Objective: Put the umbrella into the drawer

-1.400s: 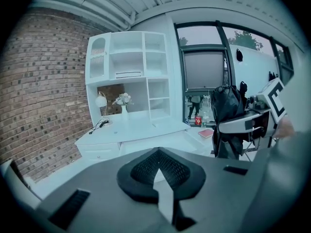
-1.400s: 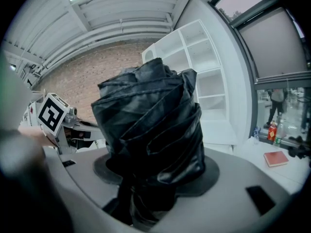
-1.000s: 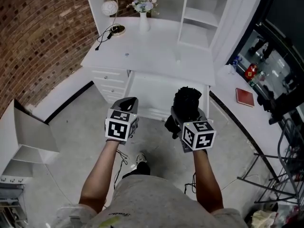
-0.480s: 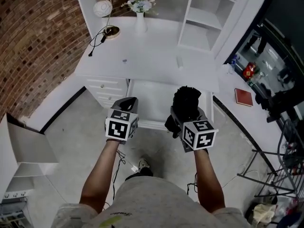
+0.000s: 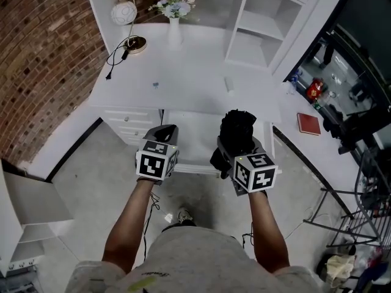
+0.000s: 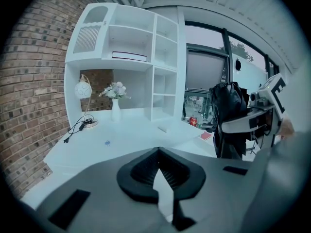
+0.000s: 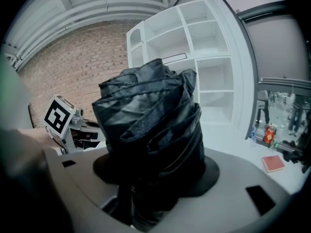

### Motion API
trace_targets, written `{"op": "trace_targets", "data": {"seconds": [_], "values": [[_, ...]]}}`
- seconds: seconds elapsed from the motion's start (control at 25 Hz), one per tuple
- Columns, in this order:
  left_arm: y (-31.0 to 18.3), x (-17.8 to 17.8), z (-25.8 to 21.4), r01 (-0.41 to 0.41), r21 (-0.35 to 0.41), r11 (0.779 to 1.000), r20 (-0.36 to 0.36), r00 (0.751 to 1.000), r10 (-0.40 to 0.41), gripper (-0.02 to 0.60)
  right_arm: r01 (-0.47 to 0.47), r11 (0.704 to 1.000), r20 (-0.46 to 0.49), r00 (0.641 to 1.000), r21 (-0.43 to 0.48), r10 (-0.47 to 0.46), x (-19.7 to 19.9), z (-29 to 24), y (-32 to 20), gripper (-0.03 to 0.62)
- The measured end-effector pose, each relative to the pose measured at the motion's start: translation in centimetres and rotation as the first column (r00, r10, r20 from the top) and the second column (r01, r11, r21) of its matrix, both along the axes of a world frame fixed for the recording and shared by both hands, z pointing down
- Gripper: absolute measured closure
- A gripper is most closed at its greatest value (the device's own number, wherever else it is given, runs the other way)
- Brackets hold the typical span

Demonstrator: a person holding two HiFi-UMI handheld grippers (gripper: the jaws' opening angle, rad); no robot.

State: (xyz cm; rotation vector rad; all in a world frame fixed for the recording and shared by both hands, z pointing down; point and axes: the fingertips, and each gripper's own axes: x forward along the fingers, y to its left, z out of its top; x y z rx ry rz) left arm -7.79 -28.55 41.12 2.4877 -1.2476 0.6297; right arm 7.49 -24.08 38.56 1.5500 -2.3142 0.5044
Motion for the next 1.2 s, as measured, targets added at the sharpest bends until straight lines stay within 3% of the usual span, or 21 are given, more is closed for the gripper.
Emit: {"op": "trace_targets", "data": {"seconds": [0.52,0.76,1.2], "values": [[-2.8,0.2,0.4,0.007,-0.007,1.000,-0.005,1.000,-0.007,0.584,0.062,0.998,0.006,0.998,0.017,-0.062,-1.0,-1.0,-3.4,0.333],[-3.8,-0.7,0.8,0.095,-0.002,0.995,0.029,0.995,-0.095,0.584,0.143,0.990,0.026,0.989,0.009,-0.143,-1.2,0.5,-5.5,0.333],[-4.8,-1.7,1.9,0.251,-0.017,0.968,0.055,0.967,-0.250,0.584,0.306,0.950,0.031,0.952,-0.055,-0.305,-0.9,3.4,-9.5,0.333]]}}
